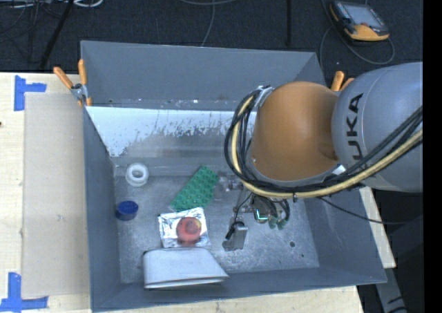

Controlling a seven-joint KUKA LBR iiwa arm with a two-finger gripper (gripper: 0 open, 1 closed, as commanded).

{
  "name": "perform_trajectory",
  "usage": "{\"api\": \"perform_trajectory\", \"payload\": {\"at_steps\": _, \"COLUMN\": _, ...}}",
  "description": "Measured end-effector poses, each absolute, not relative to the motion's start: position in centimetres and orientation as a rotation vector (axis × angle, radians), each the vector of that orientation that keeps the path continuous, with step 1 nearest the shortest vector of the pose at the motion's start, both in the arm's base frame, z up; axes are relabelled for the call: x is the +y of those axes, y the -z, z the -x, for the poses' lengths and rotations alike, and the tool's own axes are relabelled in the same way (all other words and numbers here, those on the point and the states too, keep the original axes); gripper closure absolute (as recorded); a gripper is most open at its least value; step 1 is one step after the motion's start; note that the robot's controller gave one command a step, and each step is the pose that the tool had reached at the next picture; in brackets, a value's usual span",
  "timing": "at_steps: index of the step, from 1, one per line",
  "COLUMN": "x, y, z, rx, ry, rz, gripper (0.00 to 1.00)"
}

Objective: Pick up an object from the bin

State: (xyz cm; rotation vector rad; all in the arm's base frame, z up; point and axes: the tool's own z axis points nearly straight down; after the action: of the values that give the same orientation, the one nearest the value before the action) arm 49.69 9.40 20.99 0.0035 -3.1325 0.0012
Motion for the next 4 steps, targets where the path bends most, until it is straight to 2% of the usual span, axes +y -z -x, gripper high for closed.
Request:
{"api": "perform_trajectory", "payload": {"at_steps": 1, "x": 11.2, "y": -6.7, "z": -55.5, "rx": -3.105, "ry": 0.001, "rz": -0.464, "gripper": 0.0}}
{"api": "perform_trajectory", "payload": {"at_steps": 2, "x": 15.8, "y": -10.0, "z": -55.4, "rx": -3.063, "ry": 0.002, "rz": -0.71, "gripper": 0.0}}
{"api": "perform_trajectory", "payload": {"at_steps": 3, "x": 20.3, "y": -10.0, "z": -55.3, "rx": -2.829, "ry": 0.003, "rz": -1.371, "gripper": 0.0}}
{"api": "perform_trajectory", "payload": {"at_steps": 4, "x": 20.8, "y": -7.5, "z": -57.3, "rx": -2.704, "ry": 0.005, "rz": -1.63, "gripper": 0.0}}
